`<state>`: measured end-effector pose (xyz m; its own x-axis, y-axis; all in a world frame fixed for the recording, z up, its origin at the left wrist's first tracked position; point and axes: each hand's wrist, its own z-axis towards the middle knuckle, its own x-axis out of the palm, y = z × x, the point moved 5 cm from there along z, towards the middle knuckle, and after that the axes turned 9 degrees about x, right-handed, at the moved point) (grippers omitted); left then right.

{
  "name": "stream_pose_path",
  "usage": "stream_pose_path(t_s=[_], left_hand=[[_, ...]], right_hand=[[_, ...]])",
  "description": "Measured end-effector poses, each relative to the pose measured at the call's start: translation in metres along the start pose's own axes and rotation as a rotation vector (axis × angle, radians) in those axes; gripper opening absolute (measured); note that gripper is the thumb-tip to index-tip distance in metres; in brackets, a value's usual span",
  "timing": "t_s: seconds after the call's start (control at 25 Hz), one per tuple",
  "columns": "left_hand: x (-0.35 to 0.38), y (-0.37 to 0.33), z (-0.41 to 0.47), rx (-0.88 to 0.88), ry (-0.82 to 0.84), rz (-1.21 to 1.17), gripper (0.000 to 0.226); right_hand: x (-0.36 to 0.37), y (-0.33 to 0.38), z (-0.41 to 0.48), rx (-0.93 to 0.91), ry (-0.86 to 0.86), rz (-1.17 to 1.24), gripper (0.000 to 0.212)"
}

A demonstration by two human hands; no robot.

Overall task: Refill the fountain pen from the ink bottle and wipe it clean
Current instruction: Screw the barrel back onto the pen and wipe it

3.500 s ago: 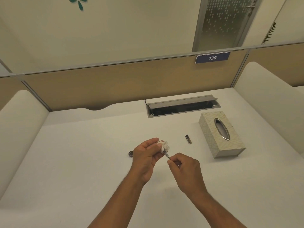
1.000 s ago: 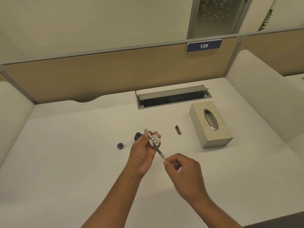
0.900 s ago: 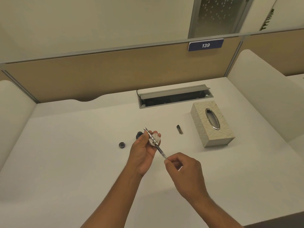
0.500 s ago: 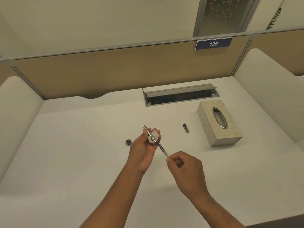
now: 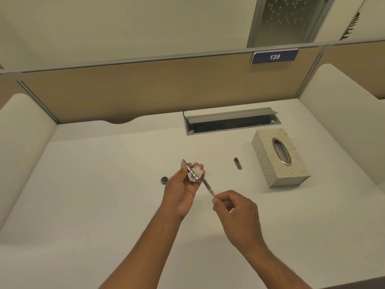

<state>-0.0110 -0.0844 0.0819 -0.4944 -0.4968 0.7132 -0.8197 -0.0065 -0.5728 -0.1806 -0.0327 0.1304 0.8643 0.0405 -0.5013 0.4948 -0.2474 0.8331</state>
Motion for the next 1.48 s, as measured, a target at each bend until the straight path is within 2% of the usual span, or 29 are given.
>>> stream_pose_path(t_s=[0.12, 0.28, 0.44, 0.68, 1.48], left_hand=[[-0.006, 0.006, 0.000, -0.047, 0.037, 0.065, 0.022], [-0.012, 0.020, -0.010, -0.138, 0.126, 0.278, 0.022], [-0.010, 0.025, -0.022, -0.177, 0.179, 0.387, 0.022], [-0.011, 0.029, -0.032, -0.147, 0.299, 0.617, 0.025], [-0.010, 0.031, -0.027, -0.097, 0.338, 0.676, 0.023]], right_hand=[[-0.005, 0.006, 0.009, 0.059, 0.056, 0.168, 0.010], [-0.015, 0.023, 0.034, 0.095, 0.106, 0.312, 0.009], [-0.020, 0.042, 0.058, 0.077, 0.120, 0.318, 0.009], [-0.013, 0.052, 0.080, 0.109, 0.087, 0.283, 0.010], [-0.002, 0.030, 0.083, 0.220, 0.167, 0.302, 0.016]])
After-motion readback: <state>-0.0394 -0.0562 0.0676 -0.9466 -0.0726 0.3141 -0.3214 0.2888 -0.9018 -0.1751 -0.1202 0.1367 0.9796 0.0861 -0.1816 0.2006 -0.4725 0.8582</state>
